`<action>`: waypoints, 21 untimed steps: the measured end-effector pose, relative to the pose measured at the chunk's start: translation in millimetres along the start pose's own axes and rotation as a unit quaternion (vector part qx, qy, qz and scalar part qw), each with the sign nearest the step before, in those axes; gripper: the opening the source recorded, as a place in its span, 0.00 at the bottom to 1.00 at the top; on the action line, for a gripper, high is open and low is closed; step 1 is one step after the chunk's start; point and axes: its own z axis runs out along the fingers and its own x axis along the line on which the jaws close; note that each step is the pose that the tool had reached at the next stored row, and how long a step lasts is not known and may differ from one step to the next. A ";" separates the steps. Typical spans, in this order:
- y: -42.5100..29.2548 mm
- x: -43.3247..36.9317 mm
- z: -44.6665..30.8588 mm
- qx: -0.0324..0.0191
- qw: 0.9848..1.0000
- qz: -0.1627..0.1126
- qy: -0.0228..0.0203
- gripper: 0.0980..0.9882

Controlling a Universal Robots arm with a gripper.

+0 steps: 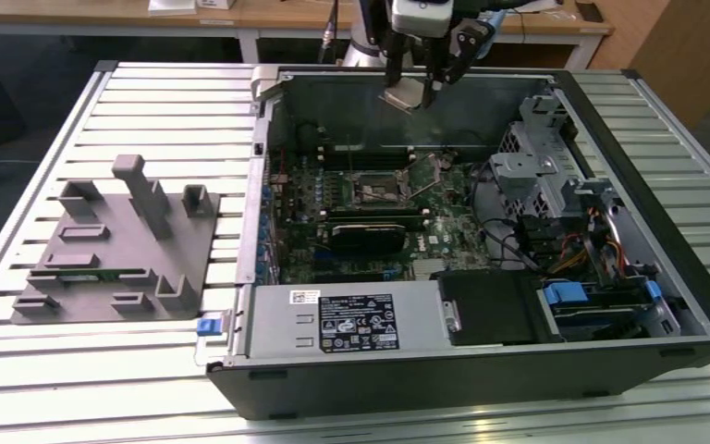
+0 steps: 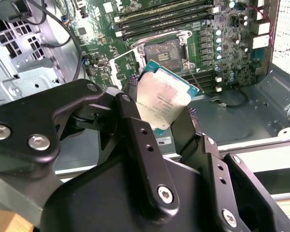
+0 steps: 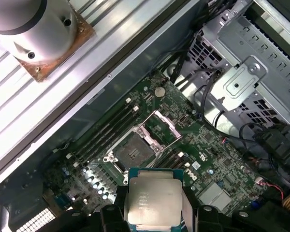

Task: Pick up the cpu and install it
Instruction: 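Place the cpu into insertion slot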

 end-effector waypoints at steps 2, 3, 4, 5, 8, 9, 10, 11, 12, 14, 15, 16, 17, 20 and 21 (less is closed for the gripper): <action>0.0 0.0 0.1 0.000 1.000 0.009 -0.001 0.48; 0.0 0.0 0.2 0.000 1.000 0.013 -0.001 0.48; 0.0 0.0 0.2 0.000 1.000 0.018 -0.001 0.48; 0.0 0.0 0.2 0.000 1.000 0.022 -0.002 0.48; 0.0 0.0 0.4 -0.001 0.999 0.035 -0.003 0.48; 0.0 0.0 0.4 -0.001 0.999 0.040 -0.003 0.48; 0.0 0.0 0.5 -0.001 0.999 0.044 -0.004 0.48; -0.1 0.0 0.5 -0.001 0.999 0.048 -0.004 0.48; 0.0 0.0 0.6 -0.001 0.999 0.052 -0.004 0.48; 0.0 0.0 0.6 -0.001 0.998 0.061 -0.005 0.48; -0.1 0.0 0.7 -0.001 0.998 0.065 -0.006 0.48; -0.1 0.0 0.7 -0.001 0.998 0.069 -0.006 0.48; -0.1 0.0 0.8 -0.002 0.997 0.073 -0.006 0.48; 0.0 0.1 0.9 -0.002 0.996 0.087 -0.007 0.48; -0.1 0.0 1.0 -0.002 0.996 0.092 -0.008 0.48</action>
